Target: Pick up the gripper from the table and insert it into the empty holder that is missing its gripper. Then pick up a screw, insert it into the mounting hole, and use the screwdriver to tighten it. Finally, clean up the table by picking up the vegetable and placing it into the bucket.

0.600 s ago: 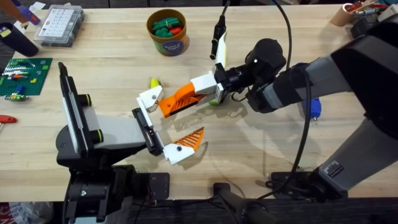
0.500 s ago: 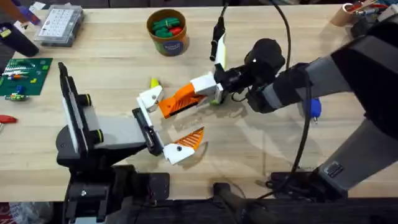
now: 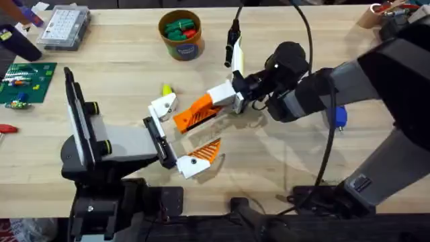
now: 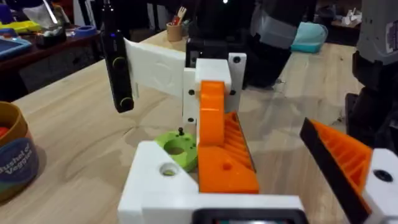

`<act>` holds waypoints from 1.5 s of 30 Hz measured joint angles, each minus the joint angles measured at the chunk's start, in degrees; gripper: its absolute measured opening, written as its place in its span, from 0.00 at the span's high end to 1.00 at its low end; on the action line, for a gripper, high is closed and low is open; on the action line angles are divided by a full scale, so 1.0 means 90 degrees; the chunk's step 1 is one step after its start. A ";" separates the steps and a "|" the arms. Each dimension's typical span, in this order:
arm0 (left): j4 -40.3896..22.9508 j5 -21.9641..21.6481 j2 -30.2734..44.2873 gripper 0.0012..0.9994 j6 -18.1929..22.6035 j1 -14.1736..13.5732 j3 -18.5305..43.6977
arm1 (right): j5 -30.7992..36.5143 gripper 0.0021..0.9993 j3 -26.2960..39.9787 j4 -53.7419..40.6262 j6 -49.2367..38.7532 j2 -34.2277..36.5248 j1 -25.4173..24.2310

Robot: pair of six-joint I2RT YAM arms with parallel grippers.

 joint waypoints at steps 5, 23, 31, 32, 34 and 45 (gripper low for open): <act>-0.0005 0.0046 0.0000 0.01 0.0000 0.0000 0.0000 | -0.0094 0.98 0.0000 0.0000 0.0078 0.0000 -0.0011; -0.0019 0.0151 0.0000 0.01 0.0000 0.0000 0.0000 | -0.0218 0.98 0.0261 -0.0001 0.0225 -0.0306 -0.0017; -0.0019 0.0151 0.0000 0.01 0.0000 0.0000 0.0000 | -0.0242 0.98 0.0299 -0.0544 0.0227 -0.0306 -0.0022; -0.0019 0.0151 0.0000 0.01 0.0000 0.0000 0.0000 | -0.0242 0.98 0.0299 -0.0551 0.0186 -0.0306 -0.0027; -0.0019 0.0151 0.0000 0.01 0.0000 0.0000 0.0000 | -0.0242 0.98 0.0299 -0.0555 0.0107 -0.0306 -0.0029; -0.0019 0.0151 0.0000 0.01 0.0000 0.0000 0.0000 | -0.0210 0.98 0.0303 -0.1005 -0.0276 -0.0306 -0.0029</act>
